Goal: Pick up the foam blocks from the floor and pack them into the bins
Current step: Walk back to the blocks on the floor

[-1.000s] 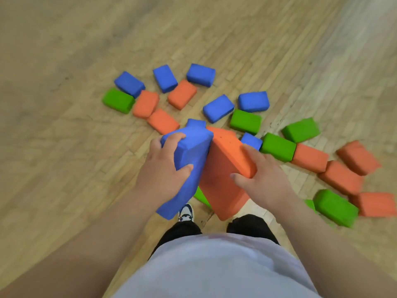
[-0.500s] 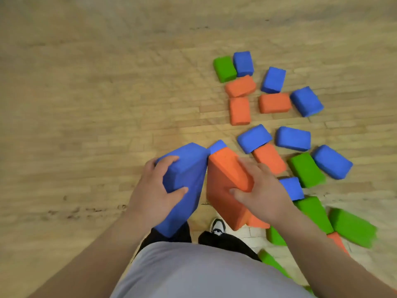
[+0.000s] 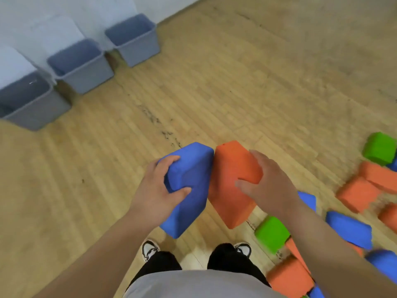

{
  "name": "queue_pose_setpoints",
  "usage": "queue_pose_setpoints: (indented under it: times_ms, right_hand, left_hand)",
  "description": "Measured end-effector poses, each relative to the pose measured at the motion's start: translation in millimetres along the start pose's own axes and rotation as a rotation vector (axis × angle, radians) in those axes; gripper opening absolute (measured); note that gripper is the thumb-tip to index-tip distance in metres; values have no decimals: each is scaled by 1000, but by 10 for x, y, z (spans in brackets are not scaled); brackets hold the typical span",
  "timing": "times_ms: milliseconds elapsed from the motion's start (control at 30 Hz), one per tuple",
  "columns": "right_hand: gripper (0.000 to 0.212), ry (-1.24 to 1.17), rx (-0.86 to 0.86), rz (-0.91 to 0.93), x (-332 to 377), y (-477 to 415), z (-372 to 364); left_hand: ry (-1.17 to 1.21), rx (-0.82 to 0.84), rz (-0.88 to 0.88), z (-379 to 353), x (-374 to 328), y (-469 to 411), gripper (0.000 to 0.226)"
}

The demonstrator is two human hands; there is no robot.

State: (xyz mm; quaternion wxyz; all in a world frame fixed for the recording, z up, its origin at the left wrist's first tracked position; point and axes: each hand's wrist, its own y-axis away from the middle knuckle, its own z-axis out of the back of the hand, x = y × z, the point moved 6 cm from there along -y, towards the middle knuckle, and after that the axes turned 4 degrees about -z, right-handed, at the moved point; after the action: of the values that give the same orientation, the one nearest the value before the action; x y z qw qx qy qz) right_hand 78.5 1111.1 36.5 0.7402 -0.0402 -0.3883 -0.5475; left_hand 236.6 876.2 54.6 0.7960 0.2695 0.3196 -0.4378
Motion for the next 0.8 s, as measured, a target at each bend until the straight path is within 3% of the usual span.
queue_pose_setpoints:
  times_ms: [433, 667, 800]
  right_hand:
    - [89, 156, 316, 533, 3956, 566, -3003]
    - [90, 291, 450, 793, 5267, 878, -3999]
    - [89, 345, 534, 840, 5717, 791, -4488]
  left_hand:
    - [222, -655, 338, 3205, 2646, 1819, 78]
    - [279, -919, 435, 3990, 3384, 2445, 75]
    - [297, -991, 473, 4321, 3762, 2440, 73]
